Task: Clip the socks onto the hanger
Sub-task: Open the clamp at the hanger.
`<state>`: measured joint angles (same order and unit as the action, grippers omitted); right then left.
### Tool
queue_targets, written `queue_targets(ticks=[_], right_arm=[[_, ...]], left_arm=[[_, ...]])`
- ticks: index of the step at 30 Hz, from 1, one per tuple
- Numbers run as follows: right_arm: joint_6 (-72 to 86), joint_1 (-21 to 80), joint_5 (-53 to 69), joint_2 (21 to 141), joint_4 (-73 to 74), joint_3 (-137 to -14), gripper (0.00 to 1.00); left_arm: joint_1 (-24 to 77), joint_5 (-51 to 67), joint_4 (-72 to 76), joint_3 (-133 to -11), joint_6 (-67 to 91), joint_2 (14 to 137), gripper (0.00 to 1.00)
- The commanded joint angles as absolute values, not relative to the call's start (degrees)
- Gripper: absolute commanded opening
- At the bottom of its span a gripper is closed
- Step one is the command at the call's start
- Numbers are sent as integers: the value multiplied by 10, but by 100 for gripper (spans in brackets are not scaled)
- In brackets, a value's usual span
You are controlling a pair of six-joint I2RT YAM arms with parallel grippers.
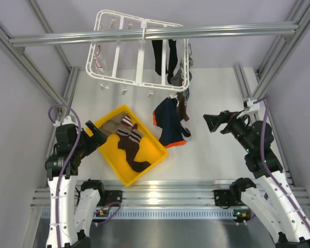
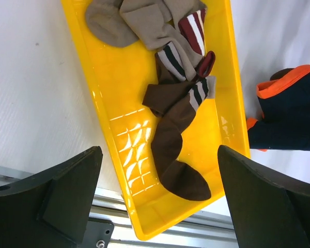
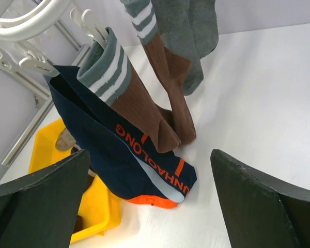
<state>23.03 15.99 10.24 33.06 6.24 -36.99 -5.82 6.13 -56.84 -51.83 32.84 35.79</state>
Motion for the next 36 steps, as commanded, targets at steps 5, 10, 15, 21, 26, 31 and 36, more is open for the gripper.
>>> queue_targets(ticks=[5,10,15,21,26,31,36], right_arm=[[247,149,120,329,55,-376,100],[257,141,126,326,49,-369,100],[260,127,134,333,44,-375,100],[259,120,151,345,38,-389,100],[248,118,159,359,36,-397,100],[247,117,161,382,17,-399,100],[235,116,156,410,22,-426,100]], left_arm=[[-60,96,-498,-592,198,345,98],[-61,285,-363,-565,143,267,98],[-60,329,-221,-463,84,219,96],[-60,364,-17,-354,31,239,88],[-32,410,157,-299,48,278,84],[109,324,174,-321,-38,354,75],[274,165,214,-330,-140,430,70]])
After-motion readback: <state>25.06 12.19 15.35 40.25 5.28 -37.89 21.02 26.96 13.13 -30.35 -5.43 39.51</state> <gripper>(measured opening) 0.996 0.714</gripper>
